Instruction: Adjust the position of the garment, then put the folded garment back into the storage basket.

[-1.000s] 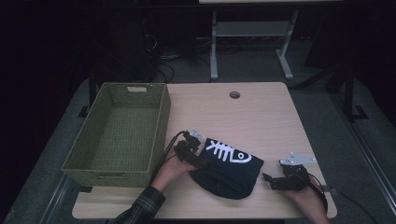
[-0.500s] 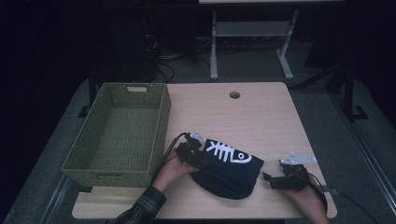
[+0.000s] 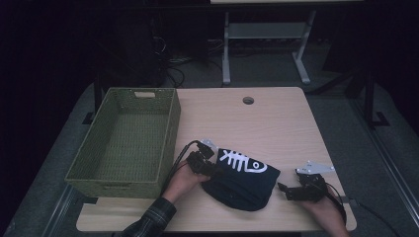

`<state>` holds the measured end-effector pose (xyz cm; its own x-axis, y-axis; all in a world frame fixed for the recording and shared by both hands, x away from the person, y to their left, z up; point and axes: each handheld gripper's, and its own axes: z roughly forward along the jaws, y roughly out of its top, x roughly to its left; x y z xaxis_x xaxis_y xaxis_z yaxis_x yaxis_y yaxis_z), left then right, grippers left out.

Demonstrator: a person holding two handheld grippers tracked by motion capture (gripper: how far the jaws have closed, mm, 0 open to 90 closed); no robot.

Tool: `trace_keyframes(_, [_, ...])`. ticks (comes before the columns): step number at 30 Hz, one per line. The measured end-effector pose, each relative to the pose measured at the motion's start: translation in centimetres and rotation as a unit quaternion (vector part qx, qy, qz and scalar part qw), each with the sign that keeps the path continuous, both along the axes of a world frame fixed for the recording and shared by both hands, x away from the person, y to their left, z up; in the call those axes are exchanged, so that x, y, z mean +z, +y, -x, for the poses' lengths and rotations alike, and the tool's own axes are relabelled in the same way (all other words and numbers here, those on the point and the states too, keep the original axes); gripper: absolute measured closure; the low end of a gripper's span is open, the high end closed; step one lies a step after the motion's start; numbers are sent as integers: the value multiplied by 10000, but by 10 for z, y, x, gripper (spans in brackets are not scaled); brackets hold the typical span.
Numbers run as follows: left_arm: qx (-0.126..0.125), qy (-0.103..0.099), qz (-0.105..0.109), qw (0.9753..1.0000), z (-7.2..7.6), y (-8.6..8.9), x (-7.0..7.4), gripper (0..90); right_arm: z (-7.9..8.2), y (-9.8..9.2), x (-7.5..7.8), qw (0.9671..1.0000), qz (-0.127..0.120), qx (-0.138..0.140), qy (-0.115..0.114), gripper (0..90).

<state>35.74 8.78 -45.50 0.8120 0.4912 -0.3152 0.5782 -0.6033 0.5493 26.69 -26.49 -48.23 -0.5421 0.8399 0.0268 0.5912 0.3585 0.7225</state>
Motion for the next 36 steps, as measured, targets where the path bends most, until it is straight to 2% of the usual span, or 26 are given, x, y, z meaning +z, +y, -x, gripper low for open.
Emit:
trace_keyframes(6, [-29, 75, 84, 9999, 0, 2, 4, 745, 0, 0, 0, 10000, 2, -1, 5, 125])
trace_keyframes(8, [-66, 78, 65, 9999, 1, 2, 7, 750, 0, 0, 0, 10000, 0, -5, 7, 125])
trace_keyframes(17, [-163, 127, 269, 9994, 3, 1, 24, 754, 0, 0, 0, 10000, -8, -17, 33, 125])
trace_keyframes(23, [-187, 155, 418, 9988, 6, 1, 39, 756, 0, 0, 0, 10000, -7, -15, 29, 125])
trace_keyframes(29, [-286, 178, 338, 9989, 5, -4, 55, 757, 0, 0, 0, 10000, -8, -12, 25, 125])
trace_keyframes(36, [-478, 160, 370, 9980, 2, -8, 80, 759, 0, 0, 0, 10000, -15, -18, 22, 124])
